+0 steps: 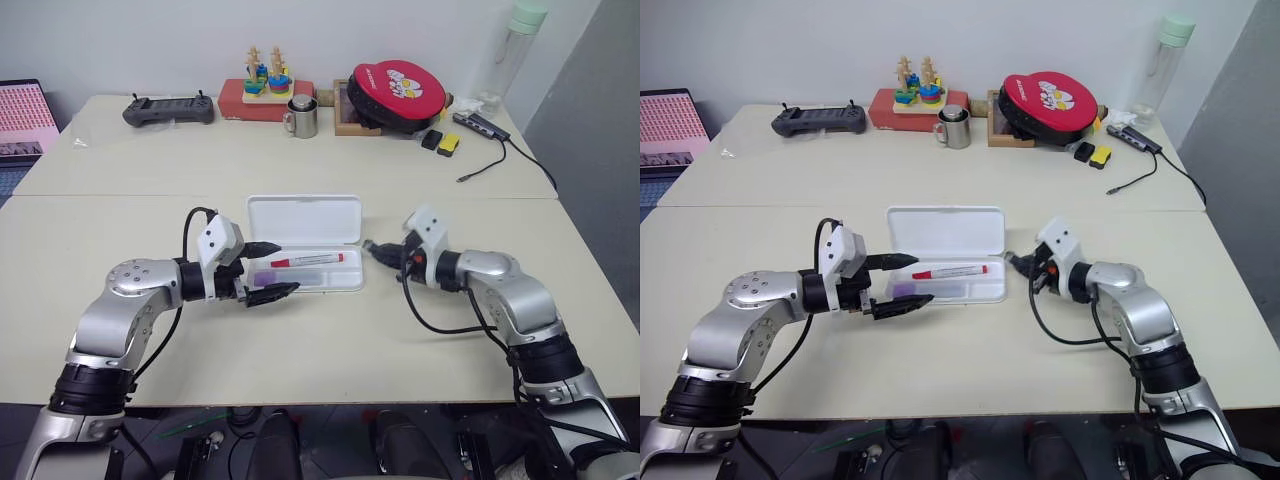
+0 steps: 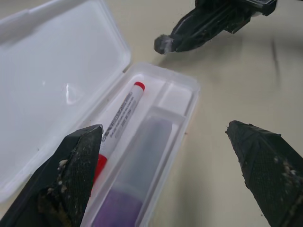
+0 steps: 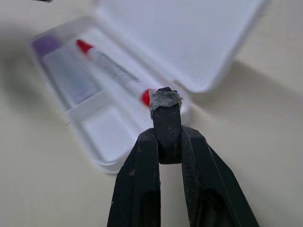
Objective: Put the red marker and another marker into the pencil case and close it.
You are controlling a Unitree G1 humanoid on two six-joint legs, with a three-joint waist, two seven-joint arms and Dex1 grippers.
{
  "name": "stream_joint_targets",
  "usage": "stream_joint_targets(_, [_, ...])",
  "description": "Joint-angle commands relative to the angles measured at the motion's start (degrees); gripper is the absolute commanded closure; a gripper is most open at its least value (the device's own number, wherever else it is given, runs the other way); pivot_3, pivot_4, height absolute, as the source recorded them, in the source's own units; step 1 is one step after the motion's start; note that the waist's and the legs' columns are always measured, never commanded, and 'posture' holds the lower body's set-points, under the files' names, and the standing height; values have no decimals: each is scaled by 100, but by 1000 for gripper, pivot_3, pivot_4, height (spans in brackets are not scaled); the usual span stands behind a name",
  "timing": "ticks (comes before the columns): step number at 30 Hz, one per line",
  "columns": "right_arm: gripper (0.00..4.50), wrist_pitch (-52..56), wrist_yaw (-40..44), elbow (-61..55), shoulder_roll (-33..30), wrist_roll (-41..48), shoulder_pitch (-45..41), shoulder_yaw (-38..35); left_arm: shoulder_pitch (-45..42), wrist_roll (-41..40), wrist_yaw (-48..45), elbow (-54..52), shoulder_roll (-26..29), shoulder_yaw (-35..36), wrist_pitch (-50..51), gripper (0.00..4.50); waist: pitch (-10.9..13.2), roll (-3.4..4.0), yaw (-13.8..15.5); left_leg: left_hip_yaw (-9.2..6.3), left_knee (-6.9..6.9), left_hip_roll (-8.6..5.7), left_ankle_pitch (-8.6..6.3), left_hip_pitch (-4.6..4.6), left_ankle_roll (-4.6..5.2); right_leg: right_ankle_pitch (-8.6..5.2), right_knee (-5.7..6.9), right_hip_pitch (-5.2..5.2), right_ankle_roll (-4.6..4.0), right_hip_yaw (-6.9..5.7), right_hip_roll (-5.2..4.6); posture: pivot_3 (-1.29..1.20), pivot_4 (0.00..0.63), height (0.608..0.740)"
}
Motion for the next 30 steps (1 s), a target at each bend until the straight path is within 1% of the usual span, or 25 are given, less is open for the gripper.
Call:
stream_joint_targets(1, [4231, 64, 257, -181, 86, -104, -287, 492, -80, -43, 39, -125, 78, 261, -86, 0, 0, 0, 1, 0, 0, 0, 1, 0, 0, 1, 0, -1, 1, 0, 0, 0, 150, 740])
stream_joint_targets(3, [4231, 42, 247, -102, 133, -184, -335, 629, -75, -34, 106, -171, 40, 292, -70, 0, 0, 0, 3, 0, 1, 0, 1, 2, 0, 1, 1, 0, 3, 0, 0, 0, 150, 740])
stream_joint_targets(9, [4231, 14, 198, 24, 237, -291, -391, 683, -41, -76, 206, -314, 58, 307, 47, 0, 0, 0, 20, 0, 0, -1, 0, -6, 0, -1, -2, -1, -2, -1, 0, 0, 150, 740])
stream_joint_targets(20, [4231, 46, 172, 3, 199, -253, -422, 524, -86, -114, 306, -494, 30, 262, 219, 0, 0, 0, 16, -1, 0, 0, 0, -5, 0, -1, 0, -1, -1, -2, 0, 0, 150, 740])
stream_joint_targets(21, [3533, 45, 154, 6, 197, -261, -418, 511, -102, -109, 308, -490, 25, 257, 221, 0, 0, 0, 16, -1, 0, 0, 0, -5, 0, -1, 0, -1, -1, -2, 0, 0, 150, 740])
stream_joint_targets(22, [3376, 39, 155, -14, 196, -241, -408, 482, -103, -114, 301, -495, 27, 254, 236, 0, 0, 0, 17, -1, 0, 0, 0, -5, 0, -1, 0, -1, -1, -2, 0, 0, 150, 740])
stream_joint_targets(26, [2298, 43, 99, -29, 214, -236, -414, 406, -114, -104, 305, -490, 17, 232, 252, 0, 0, 0, 16, -1, 0, 0, 0, -5, 0, -1, -1, -1, -1, -2, 0, 0, 150, 740])
stream_joint_targets(27, [2117, 51, 100, -60, 209, -225, -418, 384, -119, -109, 315, -503, 6, 227, 265, 0, 0, 0, 17, 0, 0, 0, 0, -5, 0, -1, 0, -1, -1, -2, 0, 0, 150, 740])
stream_joint_targets(28, [1844, 56, 105, -85, 205, -215, -419, 370, -120, -116, 321, -515, -1, 224, 275, 0, 0, 0, 17, -1, 0, 0, 0, -5, 0, -1, -1, -1, -1, -1, 0, 0, 150, 740])
stream_joint_targets(30, [1485, 77, 112, -117, 210, -162, -445, 307, -134, -116, 336, -497, -18, 227, 281, 0, 0, 0, 16, -1, 0, 0, 0, -5, 0, -1, 0, -1, -1, -2, 0, 0, 150, 740])
